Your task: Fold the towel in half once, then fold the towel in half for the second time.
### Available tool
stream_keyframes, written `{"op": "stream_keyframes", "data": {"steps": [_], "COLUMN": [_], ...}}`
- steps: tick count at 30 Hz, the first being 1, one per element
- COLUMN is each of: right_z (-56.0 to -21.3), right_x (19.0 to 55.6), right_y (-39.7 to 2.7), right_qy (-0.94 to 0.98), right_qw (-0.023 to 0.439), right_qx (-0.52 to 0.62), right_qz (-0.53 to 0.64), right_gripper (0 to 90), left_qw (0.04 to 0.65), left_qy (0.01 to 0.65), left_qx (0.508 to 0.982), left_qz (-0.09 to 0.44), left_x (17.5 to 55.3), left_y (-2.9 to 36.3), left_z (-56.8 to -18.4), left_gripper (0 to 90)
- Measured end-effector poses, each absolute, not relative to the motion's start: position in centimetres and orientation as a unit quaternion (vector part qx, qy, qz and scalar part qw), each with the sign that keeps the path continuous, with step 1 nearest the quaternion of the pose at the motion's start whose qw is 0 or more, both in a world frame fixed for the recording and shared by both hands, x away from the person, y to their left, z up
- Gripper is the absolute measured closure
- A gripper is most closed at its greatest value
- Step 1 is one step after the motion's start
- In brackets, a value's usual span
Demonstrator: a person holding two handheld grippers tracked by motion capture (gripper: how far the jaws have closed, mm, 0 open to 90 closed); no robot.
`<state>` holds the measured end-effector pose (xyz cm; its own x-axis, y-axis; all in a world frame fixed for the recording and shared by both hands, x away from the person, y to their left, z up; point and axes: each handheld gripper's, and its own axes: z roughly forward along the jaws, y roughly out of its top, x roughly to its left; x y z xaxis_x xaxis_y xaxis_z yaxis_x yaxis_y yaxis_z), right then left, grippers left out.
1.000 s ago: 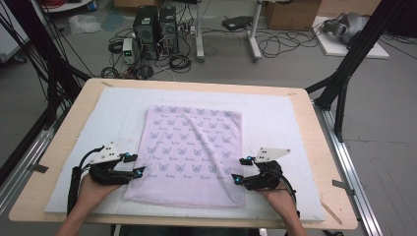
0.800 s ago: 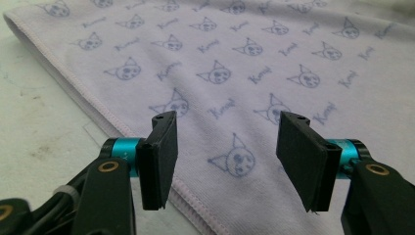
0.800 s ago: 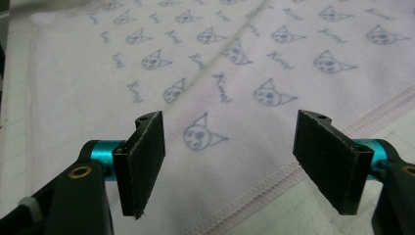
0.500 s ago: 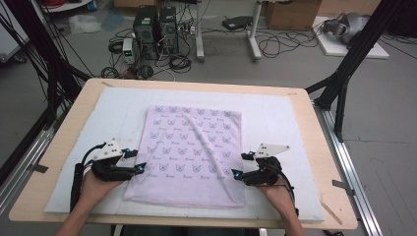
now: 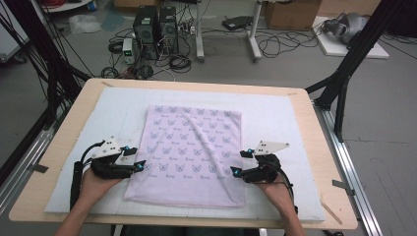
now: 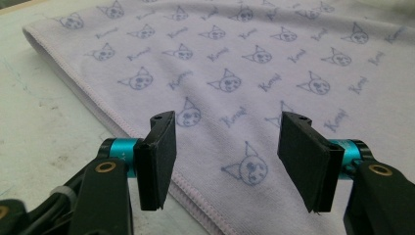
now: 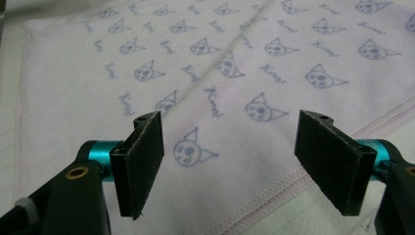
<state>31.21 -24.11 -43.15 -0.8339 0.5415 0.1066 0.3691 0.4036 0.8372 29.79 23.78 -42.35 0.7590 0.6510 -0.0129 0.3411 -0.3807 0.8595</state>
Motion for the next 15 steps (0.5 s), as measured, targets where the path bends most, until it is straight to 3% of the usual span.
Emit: {"op": "stream_keyframes", "data": {"steps": [15], "right_z": [-42.5], "right_x": [32.6], "right_y": [-23.3], "right_qy": [0.846], "right_qw": [0.089], "right_qx": [0.247], "right_qz": [0.464], "right_gripper": [24.5], "left_qw": [0.464], "left_qy": [0.288], "left_qx": [0.820], "left_qz": [0.170], "left_x": [30.7], "left_y": [23.6], "left_z": [-41.3], "left_gripper": [39.6]}}
